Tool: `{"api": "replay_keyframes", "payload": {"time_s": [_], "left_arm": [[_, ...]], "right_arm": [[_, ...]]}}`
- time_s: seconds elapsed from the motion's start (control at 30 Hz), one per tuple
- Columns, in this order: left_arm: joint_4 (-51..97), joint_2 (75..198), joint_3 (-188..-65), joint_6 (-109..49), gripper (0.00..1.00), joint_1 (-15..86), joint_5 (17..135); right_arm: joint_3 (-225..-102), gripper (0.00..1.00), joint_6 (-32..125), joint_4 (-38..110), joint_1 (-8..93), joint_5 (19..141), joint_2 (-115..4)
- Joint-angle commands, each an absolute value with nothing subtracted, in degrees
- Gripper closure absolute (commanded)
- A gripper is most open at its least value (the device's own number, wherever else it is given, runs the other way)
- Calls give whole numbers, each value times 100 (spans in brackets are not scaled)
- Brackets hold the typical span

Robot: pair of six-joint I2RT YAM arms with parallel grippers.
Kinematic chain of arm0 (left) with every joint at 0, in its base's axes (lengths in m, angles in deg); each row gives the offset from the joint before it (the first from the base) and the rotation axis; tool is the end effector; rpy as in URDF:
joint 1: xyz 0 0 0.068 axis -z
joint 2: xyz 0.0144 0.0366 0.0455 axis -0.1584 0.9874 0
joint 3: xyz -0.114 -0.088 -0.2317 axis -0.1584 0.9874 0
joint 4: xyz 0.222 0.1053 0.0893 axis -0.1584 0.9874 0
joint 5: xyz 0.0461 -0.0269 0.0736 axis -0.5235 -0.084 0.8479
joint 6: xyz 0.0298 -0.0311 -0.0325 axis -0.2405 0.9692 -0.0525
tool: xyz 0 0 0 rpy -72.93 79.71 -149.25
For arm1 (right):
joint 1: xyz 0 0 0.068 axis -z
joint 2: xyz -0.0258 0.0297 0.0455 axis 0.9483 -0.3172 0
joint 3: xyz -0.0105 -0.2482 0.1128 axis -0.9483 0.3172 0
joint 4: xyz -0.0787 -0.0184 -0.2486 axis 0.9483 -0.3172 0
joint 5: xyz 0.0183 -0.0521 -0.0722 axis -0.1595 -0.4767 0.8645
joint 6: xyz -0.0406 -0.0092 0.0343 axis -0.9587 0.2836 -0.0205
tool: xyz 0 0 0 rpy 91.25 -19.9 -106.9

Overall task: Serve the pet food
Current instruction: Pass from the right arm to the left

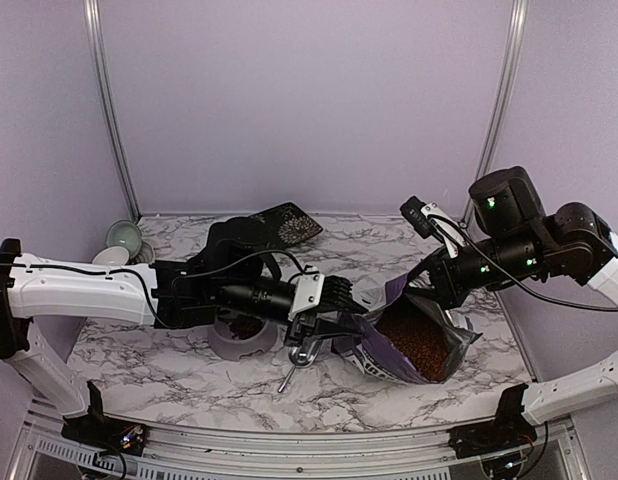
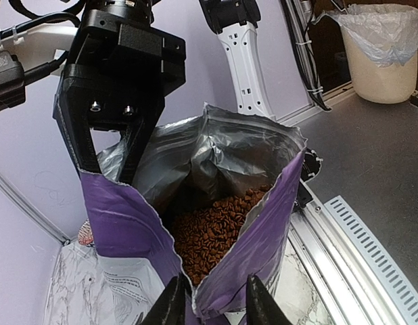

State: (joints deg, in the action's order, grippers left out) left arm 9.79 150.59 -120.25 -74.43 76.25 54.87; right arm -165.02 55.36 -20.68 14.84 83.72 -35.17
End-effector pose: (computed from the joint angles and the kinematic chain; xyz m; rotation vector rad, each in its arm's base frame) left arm 0.1273 -0.3469 0.3205 1.5778 0.8124 -0.8787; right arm 0.1028 0.1609 0.3986 -0.8765 2.2220 0.7120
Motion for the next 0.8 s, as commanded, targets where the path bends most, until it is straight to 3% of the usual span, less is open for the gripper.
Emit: {"api": "replay_keyframes", "payload": {"time_s": [0.0, 0.33, 0.5, 0.77], "left_arm": [[652, 15227, -12233, -7556, 69, 7688, 5543], [535, 15405, -12320, -7731, 78, 7688, 5700], [526, 15428, -12362, -7750, 100, 7688, 5725], [509, 15282, -12443, -7400, 100, 7655, 6220]], "right_arm": [[-16671, 100, 5627, -985, 1470, 8209, -3394], [-16617, 100, 5651, -968, 1473, 8176, -3319], [-16578, 100, 5664, -964, 1468, 8182, -3274], [-16609, 100, 5668, -1006, 1473, 8432, -3216]]}}
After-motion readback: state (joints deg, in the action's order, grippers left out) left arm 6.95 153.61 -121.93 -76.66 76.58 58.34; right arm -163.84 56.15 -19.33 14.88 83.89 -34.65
